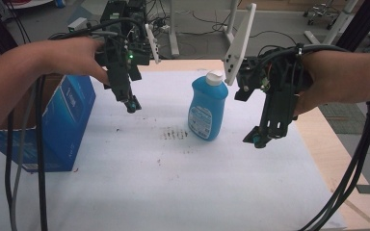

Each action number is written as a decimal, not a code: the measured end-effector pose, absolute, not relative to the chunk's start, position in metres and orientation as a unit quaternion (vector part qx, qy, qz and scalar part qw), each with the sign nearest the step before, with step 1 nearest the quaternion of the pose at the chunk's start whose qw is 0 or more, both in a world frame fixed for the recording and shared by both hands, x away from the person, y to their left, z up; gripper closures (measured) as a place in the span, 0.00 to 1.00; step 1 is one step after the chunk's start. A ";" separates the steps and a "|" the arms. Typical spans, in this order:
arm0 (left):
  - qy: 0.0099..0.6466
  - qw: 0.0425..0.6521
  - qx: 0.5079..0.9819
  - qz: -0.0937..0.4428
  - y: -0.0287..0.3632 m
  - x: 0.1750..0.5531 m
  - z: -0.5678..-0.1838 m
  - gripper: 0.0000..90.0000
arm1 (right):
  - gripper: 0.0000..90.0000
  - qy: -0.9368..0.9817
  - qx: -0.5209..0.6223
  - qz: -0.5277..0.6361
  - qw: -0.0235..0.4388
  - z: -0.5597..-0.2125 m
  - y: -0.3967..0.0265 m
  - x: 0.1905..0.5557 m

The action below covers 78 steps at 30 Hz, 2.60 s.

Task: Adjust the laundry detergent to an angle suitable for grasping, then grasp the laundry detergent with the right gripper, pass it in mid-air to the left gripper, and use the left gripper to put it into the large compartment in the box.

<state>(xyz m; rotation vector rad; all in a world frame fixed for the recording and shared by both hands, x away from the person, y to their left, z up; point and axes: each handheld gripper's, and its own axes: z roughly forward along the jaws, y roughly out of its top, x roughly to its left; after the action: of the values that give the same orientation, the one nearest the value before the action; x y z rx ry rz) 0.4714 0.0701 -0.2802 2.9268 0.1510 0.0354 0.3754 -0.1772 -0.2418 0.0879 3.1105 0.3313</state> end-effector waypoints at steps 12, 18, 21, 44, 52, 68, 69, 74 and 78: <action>0.052 0.102 0.993 0.013 0.068 0.470 -0.279 0.05 | 0.04 0.994 0.027 0.108 0.006 -0.241 -0.180 0.375; 0.055 0.102 0.993 0.019 0.066 0.468 -0.278 0.05 | 0.04 0.994 0.025 0.107 0.007 -0.241 -0.182 0.373; 0.057 0.102 0.993 0.018 0.065 0.467 -0.278 0.05 | 0.04 0.994 0.025 0.107 0.005 -0.241 -0.184 0.371; 0.057 0.095 0.994 0.020 0.061 0.461 -0.276 0.05 | 0.04 0.993 0.021 0.114 0.011 -0.242 -0.189 0.368; 0.059 0.093 0.994 0.022 0.064 0.462 -0.277 0.05 | 0.04 0.991 0.048 0.119 0.024 -0.244 -0.193 0.368; 0.061 0.099 0.993 0.025 0.071 0.465 -0.280 0.05 | 0.04 0.964 0.199 0.173 0.027 -0.259 -0.210 0.383; 0.061 0.099 0.993 0.025 0.071 0.465 -0.280 0.05 | 0.04 0.961 0.206 0.184 0.027 -0.260 -0.211 0.384; 0.062 0.096 0.993 0.026 0.072 0.465 -0.280 0.05 | 0.04 0.940 0.267 0.212 0.024 -0.264 -0.213 0.390; 0.061 0.097 0.993 0.024 0.071 0.465 -0.282 0.05 | 0.04 0.928 0.303 0.217 0.020 -0.266 -0.213 0.393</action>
<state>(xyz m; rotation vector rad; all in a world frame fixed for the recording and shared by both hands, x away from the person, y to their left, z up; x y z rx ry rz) 0.4646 0.0713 -0.2816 2.9413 0.1817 0.0701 0.3934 -0.2128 -0.2661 0.9383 2.8779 0.6722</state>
